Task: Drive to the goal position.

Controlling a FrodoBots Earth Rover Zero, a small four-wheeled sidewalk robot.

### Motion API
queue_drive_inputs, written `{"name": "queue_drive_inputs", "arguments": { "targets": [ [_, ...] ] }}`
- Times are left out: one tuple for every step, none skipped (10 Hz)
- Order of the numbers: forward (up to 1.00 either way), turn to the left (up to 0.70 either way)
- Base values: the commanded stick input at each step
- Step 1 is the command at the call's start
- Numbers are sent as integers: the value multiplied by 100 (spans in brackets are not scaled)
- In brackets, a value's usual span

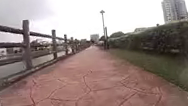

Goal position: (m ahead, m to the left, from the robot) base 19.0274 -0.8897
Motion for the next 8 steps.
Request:
{"name": "queue_drive_inputs", "arguments": {
  "targets": [
    [70,0],
    [70,0],
    [70,0],
    [70,0],
    [70,0],
    [70,0],
    [70,0],
    [70,0]
  ]
}}
